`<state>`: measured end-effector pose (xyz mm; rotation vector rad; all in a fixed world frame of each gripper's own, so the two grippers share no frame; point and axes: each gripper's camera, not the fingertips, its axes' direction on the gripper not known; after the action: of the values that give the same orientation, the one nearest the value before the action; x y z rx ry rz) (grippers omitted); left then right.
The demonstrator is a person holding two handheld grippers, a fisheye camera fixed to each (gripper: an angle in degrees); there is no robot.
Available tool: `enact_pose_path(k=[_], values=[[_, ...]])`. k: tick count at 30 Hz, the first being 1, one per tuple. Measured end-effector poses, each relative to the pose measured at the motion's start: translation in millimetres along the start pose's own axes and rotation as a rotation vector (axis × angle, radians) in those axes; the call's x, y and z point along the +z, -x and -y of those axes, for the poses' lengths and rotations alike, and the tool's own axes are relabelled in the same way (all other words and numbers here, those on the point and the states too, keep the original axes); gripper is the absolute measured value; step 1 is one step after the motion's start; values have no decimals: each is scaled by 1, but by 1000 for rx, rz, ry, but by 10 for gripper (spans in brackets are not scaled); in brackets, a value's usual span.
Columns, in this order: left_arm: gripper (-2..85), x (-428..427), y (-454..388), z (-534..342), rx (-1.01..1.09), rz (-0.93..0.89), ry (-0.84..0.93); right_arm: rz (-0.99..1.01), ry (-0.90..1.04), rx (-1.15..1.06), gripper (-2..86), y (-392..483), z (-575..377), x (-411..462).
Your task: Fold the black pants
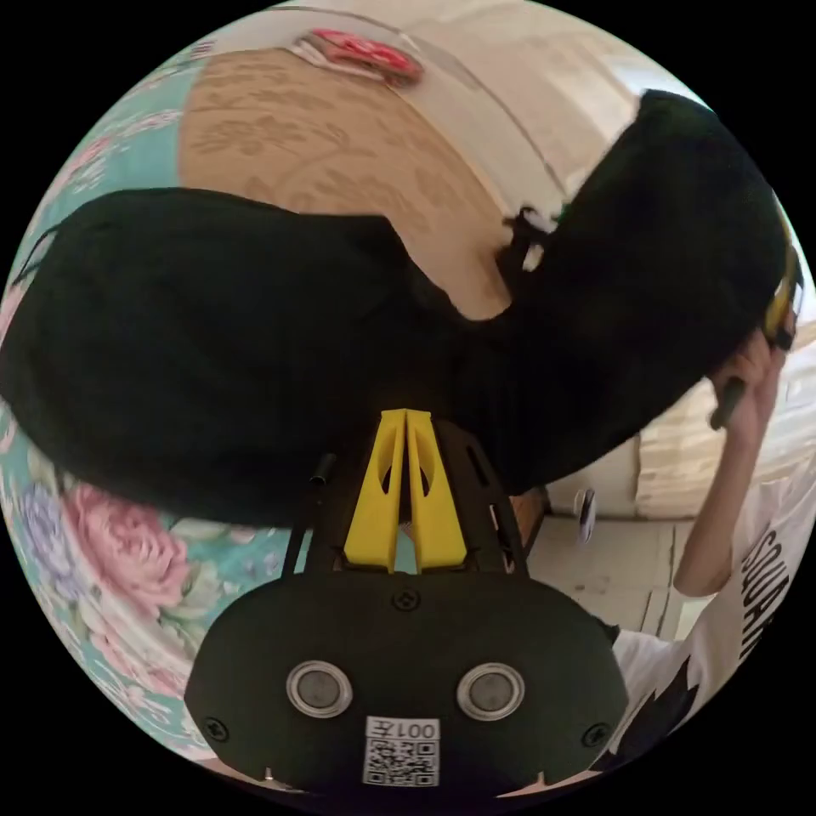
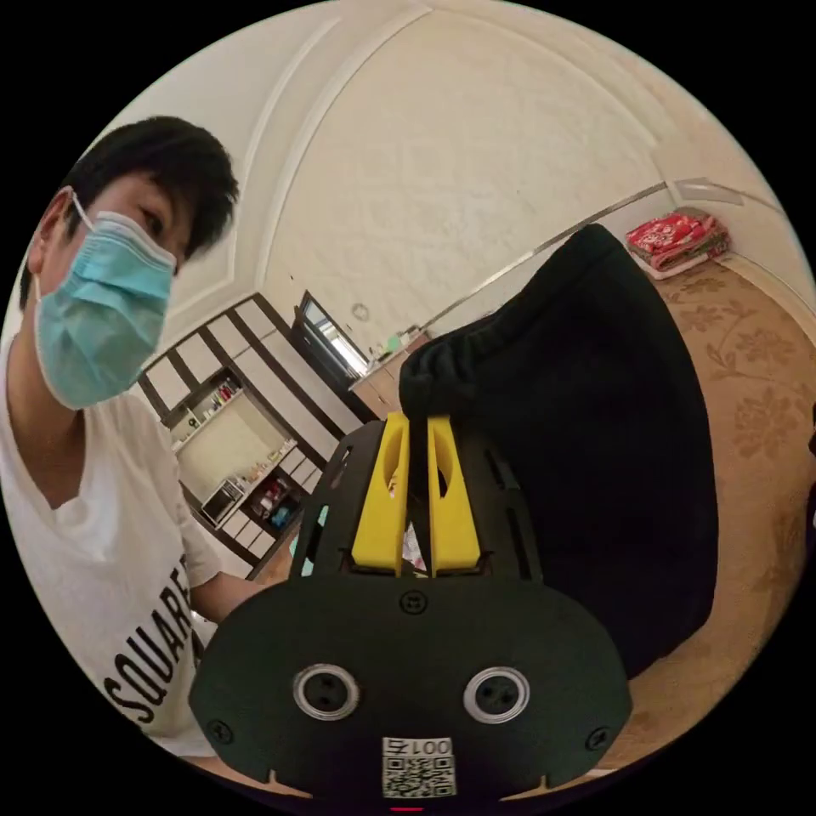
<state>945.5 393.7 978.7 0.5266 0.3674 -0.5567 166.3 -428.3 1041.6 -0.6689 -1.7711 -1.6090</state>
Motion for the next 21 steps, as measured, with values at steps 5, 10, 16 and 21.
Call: enact_pose_path(k=[5, 10, 16, 21], values=[[-9, -91, 55, -52, -196, 43, -11, -115, 417, -29, 20, 22, -21, 219], [-6, -158, 82, -70, -268, 3, -72, -4, 568, 24, 35, 50, -54, 288], [46, -214, 60, -35, -202, 102, -215, -380, 573, -90, 73, 93, -32, 201], [51, -256, 37, 19, 20, 263, -202, -610, 719, -8, 104, 59, -13, 144]])
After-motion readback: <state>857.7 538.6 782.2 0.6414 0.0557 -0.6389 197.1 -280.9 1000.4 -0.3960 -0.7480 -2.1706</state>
